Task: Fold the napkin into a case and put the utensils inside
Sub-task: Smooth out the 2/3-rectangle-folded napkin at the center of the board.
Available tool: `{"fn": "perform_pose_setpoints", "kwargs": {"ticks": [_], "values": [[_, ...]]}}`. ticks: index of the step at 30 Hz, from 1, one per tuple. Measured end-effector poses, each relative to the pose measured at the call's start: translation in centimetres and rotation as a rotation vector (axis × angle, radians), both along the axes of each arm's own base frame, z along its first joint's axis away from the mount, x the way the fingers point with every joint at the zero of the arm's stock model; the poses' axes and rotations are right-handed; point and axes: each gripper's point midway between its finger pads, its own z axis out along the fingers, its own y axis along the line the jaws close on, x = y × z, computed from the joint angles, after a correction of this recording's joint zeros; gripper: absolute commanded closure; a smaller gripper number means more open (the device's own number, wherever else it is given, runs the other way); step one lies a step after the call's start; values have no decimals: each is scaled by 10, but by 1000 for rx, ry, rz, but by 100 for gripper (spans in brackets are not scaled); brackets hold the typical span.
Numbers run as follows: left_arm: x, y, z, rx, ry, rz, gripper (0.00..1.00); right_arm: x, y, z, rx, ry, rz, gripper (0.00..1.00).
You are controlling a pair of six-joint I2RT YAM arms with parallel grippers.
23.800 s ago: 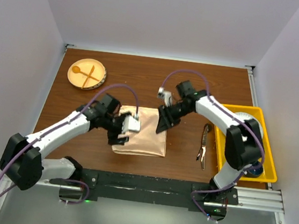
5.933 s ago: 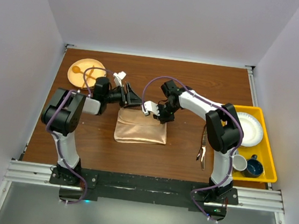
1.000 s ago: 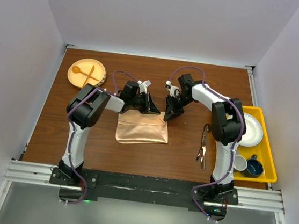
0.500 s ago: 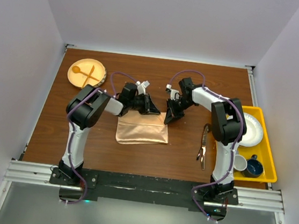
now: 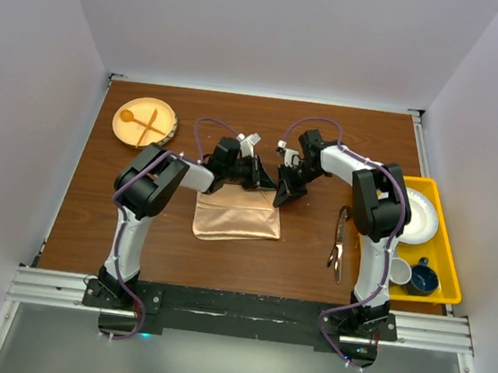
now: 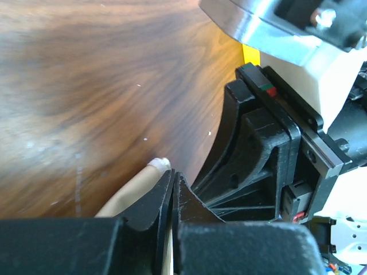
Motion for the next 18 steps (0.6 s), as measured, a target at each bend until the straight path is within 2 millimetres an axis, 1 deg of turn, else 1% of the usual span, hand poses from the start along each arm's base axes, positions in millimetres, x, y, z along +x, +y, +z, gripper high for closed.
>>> {"fn": "perform_pose_setpoints", "kwargs": {"ticks": [2,6,10,11,17,18], "values": [[-2,-4,0,8,2,-4,100,0,0,0,5,1,-1,100],[3,-8,-2,37,7,13,100,-1,0,0,19,7,-5,100],[8,-6,-18,73,43,37,100,-1,1,-1,29,11,-7,100],[8,-6,-19,69,45,33,100,-1,1,0,32,10,-7,99],[8,-7,-19,67,40,27,100,-2,1,3,40,0,-4,85],[8,-7,-20,67,40,27,100,-3,0,5,39,-1,-1,79]]}}
